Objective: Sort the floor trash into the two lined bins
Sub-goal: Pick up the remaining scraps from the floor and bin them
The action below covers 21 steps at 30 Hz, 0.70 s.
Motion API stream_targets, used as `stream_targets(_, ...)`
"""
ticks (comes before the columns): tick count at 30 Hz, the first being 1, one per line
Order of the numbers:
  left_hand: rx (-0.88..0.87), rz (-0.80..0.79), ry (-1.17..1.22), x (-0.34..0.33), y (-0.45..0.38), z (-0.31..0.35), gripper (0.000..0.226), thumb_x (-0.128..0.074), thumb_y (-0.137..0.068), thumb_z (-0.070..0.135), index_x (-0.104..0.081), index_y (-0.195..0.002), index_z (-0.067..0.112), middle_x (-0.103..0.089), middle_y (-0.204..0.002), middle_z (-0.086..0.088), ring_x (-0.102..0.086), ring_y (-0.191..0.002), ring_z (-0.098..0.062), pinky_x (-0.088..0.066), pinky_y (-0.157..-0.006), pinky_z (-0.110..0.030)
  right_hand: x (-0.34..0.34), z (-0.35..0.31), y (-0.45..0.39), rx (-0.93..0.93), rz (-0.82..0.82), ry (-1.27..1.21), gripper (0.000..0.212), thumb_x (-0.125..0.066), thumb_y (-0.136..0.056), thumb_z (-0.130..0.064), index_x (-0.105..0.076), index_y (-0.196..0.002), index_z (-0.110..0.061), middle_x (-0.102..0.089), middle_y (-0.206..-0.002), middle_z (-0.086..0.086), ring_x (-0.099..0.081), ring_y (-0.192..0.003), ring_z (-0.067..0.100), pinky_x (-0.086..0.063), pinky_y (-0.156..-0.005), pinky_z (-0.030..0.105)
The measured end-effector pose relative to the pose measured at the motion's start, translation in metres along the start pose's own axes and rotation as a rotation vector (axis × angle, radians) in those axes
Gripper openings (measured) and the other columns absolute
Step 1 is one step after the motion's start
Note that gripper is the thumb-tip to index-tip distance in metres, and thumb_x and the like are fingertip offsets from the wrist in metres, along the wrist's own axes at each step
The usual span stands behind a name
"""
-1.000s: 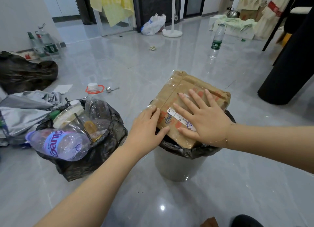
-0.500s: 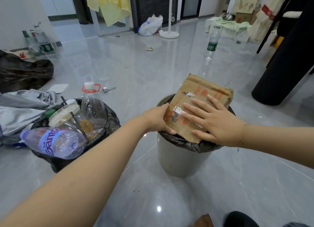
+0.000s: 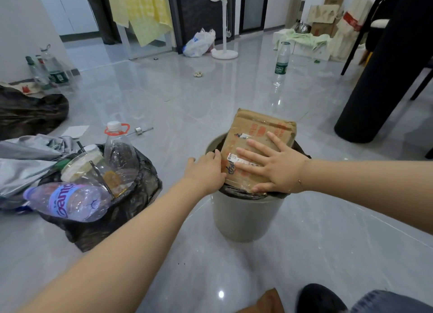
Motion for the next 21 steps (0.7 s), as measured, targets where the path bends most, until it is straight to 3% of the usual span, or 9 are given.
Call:
stream_targets(2,0.066,0.06,0.172,-0.002,0.012,0.0,0.066,-0.051,-0.09,0.036,-0.026,-0.149,0.021,-0.017,-0.158,-0.003,-0.019,-0.143,-0.023,-0.022,-0.111,-0.045,0.008,-0.003,0.002,-0.02,0.032,-0.024,0.097,0.033,-0.06,-0.075,0.015,-0.148,-0.039,0.02,-0.159,-0.005,0.018,-0.146,0.026,0.022,-0.104,0.055)
stream_targets(4,0.178,0.087,0.442,-0.01,0.028,-0.001,0.068,-0.056,-0.086,0.036,-0.029,-0.148,0.027,-0.012,-0.158,-0.003,-0.012,-0.145,-0.024,-0.021,-0.114,-0.044,0.017,-0.003,0.004,-0.062,0.054,-0.126,0.078,0.004,-0.079,-0.076,0.009,-0.149,-0.041,0.018,-0.159,-0.009,0.018,-0.146,0.022,0.019,-0.108,0.053)
stream_targets(6,0.234,0.08,0.786,-0.019,0.041,-0.002,0.072,-0.062,-0.086,0.037,-0.029,-0.149,0.03,-0.02,-0.154,-0.004,-0.023,-0.141,-0.023,-0.026,-0.114,-0.037,0.028,-0.003,0.008,-0.068,0.032,-0.263,0.063,-0.029,-0.094,-0.058,-0.004,-0.15,-0.043,0.011,-0.16,-0.012,0.014,-0.147,0.017,0.012,-0.114,0.051)
stream_targets(7,0.222,0.088,0.898,-0.022,0.047,-0.003,0.072,-0.064,-0.086,0.037,-0.029,-0.149,0.031,-0.024,-0.151,-0.002,-0.029,-0.138,-0.02,-0.028,-0.112,-0.033,0.034,-0.003,0.012,-0.058,0.037,-0.302,0.06,-0.036,-0.096,-0.05,-0.011,-0.15,-0.043,0.006,-0.16,-0.012,0.009,-0.147,0.015,0.007,-0.117,0.048)
stream_targets(11,0.14,0.161,0.89,-0.022,0.059,-0.004,0.066,-0.066,-0.087,0.035,-0.035,-0.145,0.037,-0.029,-0.147,0.002,-0.03,-0.138,-0.013,-0.024,-0.107,-0.022,0.052,-0.004,0.026,-0.034,0.129,-0.374,0.044,-0.036,-0.099,-0.037,-0.035,-0.143,-0.037,-0.016,-0.158,-0.01,-0.014,-0.145,0.014,-0.013,-0.114,0.03)
stream_targets(14,0.157,0.179,1.0,-0.016,0.062,-0.007,0.053,-0.065,-0.089,0.029,-0.045,-0.138,0.03,-0.037,-0.142,0.004,-0.039,-0.132,-0.011,-0.032,-0.106,-0.024,0.066,-0.012,0.029,-0.02,0.191,-0.415,0.04,-0.039,-0.097,-0.034,-0.044,-0.138,-0.034,-0.026,-0.154,-0.01,-0.026,-0.139,0.012,-0.024,-0.109,0.029)
stream_targets(17,0.22,0.23,1.205,-0.007,0.068,-0.015,0.037,-0.063,-0.09,0.024,-0.055,-0.126,0.031,-0.048,-0.133,0.004,-0.047,-0.118,-0.006,-0.039,-0.088,-0.022,0.082,-0.019,0.022,-0.015,0.255,-0.544,0.039,-0.046,-0.094,-0.031,-0.05,-0.133,-0.033,-0.039,-0.146,-0.011,-0.038,-0.132,0.012,-0.032,-0.106,0.029)
stream_targets(21,0.272,0.351,1.295,-0.001,0.082,-0.041,0.029,-0.059,-0.092,0.016,-0.06,-0.118,0.028,-0.059,-0.124,0.006,-0.055,-0.113,-0.009,-0.042,-0.079,-0.016,0.101,-0.039,-0.002,0.004,0.306,-0.71,0.036,-0.048,-0.092,-0.026,-0.057,-0.127,-0.026,-0.053,-0.132,-0.01,-0.048,-0.122,0.011,-0.036,-0.104,0.03)
Point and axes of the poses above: each hand's wrist, its own y-axis away from the middle knuckle, its own x-axis out of the back of the hand, z = x × y, the point moved 1 cm from there along -y, towards the middle knuckle
